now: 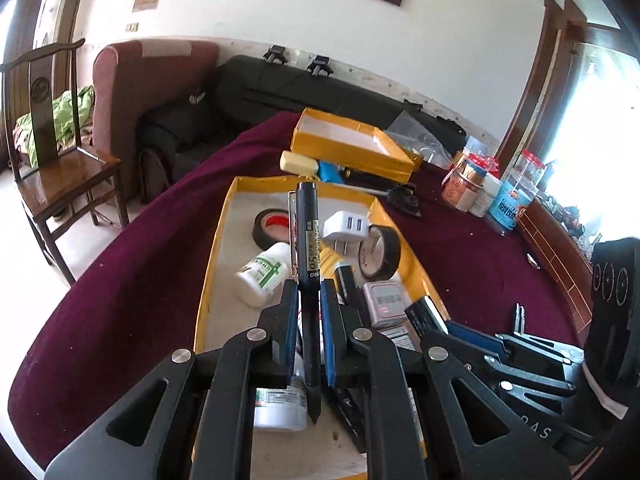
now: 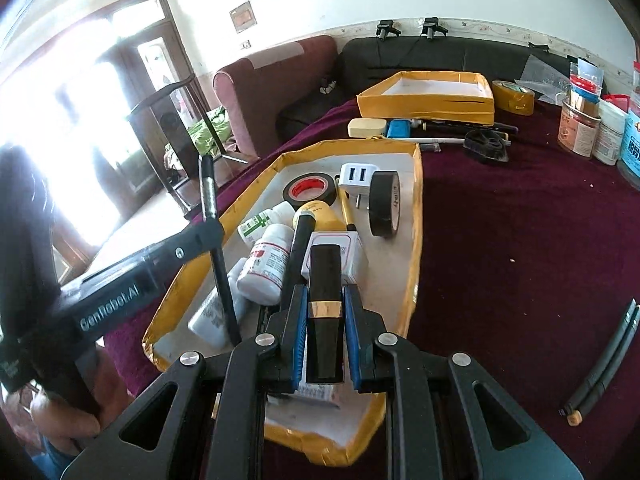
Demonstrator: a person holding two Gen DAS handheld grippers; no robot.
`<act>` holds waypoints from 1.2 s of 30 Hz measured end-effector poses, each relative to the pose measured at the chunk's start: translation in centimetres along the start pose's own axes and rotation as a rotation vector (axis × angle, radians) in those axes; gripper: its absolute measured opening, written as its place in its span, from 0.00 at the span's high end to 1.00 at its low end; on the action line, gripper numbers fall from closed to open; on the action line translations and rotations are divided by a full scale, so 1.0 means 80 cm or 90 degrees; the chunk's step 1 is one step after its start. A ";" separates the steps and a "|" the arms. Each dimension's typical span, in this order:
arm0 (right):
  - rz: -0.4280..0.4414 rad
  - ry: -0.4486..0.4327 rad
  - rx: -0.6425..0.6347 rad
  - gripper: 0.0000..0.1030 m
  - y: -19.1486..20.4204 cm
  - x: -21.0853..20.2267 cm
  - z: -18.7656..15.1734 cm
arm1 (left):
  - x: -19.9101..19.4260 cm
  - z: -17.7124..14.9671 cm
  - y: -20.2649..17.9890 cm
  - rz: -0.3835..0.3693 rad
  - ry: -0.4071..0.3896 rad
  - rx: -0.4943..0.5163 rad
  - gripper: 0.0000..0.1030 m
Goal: Organize rigid objects
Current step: 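Lower marker and tube into the tray and open both grippers, then move both grippers back to the last two black markers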
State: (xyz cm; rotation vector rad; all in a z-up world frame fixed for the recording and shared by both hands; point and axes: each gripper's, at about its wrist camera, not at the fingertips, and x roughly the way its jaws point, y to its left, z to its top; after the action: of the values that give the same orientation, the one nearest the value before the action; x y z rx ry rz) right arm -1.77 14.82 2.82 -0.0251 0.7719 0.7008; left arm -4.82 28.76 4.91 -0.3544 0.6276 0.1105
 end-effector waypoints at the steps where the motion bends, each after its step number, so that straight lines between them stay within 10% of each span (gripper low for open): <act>1: -0.002 0.000 0.000 0.85 0.001 0.003 0.001 | 0.002 -0.001 0.000 -0.001 0.003 0.000 0.91; 23: -0.015 -0.028 0.023 0.84 -0.015 -0.008 0.017 | 0.010 -0.001 -0.013 0.019 0.030 0.019 0.91; 36: -0.057 -0.090 0.157 0.84 -0.140 -0.090 -0.005 | -0.010 0.000 -0.072 -0.014 0.019 0.079 0.91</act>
State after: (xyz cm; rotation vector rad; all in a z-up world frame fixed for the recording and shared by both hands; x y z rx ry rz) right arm 0.99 1.93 4.66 0.2109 0.7130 0.5132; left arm -4.26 23.42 7.05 -0.2438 0.6570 0.0455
